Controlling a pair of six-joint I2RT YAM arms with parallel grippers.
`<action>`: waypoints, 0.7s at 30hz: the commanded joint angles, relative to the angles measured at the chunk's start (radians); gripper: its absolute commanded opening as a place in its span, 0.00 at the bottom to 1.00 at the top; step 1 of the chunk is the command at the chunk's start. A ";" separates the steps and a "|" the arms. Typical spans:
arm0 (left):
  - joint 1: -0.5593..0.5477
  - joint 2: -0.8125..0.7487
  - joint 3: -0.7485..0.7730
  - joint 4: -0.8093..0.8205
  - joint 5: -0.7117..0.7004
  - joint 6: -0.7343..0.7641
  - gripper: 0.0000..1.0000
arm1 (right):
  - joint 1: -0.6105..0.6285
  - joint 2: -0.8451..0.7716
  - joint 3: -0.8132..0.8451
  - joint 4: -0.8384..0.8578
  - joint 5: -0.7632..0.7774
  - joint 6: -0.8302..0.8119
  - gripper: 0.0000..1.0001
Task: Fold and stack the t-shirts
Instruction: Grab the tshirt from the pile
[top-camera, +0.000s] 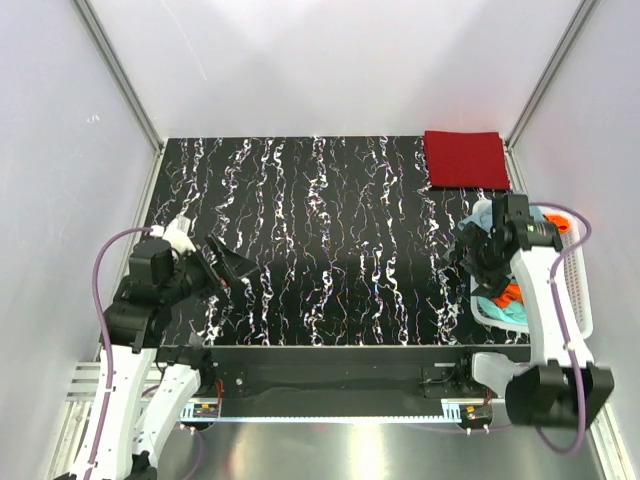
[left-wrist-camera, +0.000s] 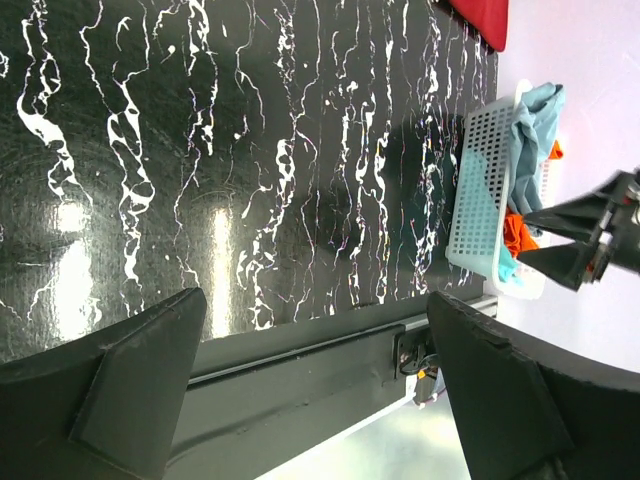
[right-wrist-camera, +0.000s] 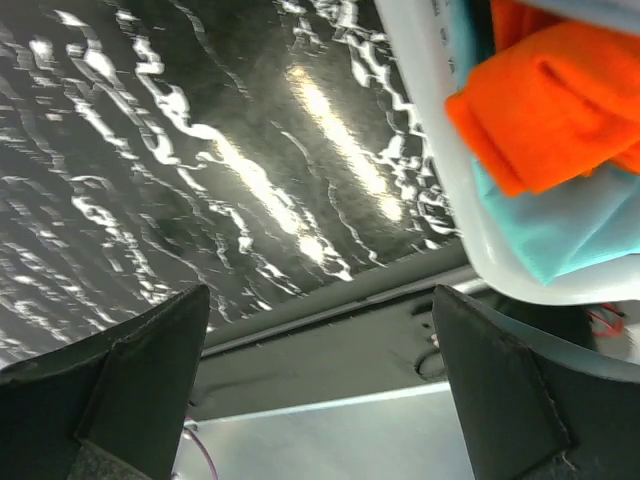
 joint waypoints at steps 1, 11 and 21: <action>0.005 0.018 0.021 0.032 0.058 0.038 0.99 | -0.003 0.077 0.100 -0.097 0.097 -0.083 1.00; -0.039 0.043 0.071 0.092 0.147 0.163 0.97 | -0.033 0.320 0.338 0.073 0.438 -0.002 0.91; -0.170 0.064 0.167 0.027 0.060 0.374 0.92 | -0.165 0.450 0.370 0.285 0.508 -0.058 0.79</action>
